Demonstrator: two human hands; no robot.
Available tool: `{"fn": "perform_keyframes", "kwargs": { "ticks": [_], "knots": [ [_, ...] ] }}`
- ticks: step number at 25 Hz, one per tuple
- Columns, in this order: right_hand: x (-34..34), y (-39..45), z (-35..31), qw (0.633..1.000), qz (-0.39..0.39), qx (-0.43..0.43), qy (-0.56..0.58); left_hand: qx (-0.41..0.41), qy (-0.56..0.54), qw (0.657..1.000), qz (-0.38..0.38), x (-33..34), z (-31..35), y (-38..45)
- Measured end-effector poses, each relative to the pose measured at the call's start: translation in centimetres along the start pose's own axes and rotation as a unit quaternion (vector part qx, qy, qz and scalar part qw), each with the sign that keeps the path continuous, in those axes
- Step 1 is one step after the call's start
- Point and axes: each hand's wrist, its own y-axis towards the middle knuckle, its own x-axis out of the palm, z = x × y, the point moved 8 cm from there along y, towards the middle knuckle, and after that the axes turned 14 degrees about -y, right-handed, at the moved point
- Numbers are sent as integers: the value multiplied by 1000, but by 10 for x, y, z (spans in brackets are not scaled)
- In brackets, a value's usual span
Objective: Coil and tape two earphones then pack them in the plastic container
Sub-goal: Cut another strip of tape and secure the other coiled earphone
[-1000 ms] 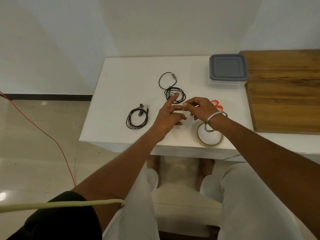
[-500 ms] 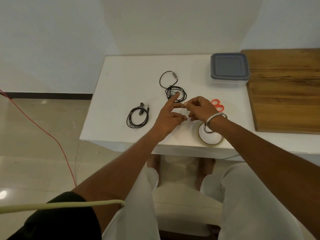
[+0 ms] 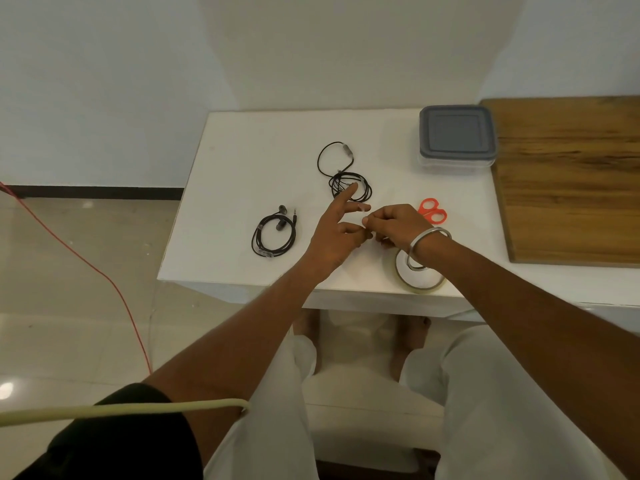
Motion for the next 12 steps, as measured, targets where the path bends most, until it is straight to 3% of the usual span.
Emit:
{"fn": "perform_keyframes", "kwargs": {
  "ticks": [6,12],
  "knots": [
    [-9,4,7,998,20,13,60,8,26,1000,3,-3,-2,5],
    [-30,4,19,992,68,28,100,66,204,977,-11,-7,18,15]
  ]
}}
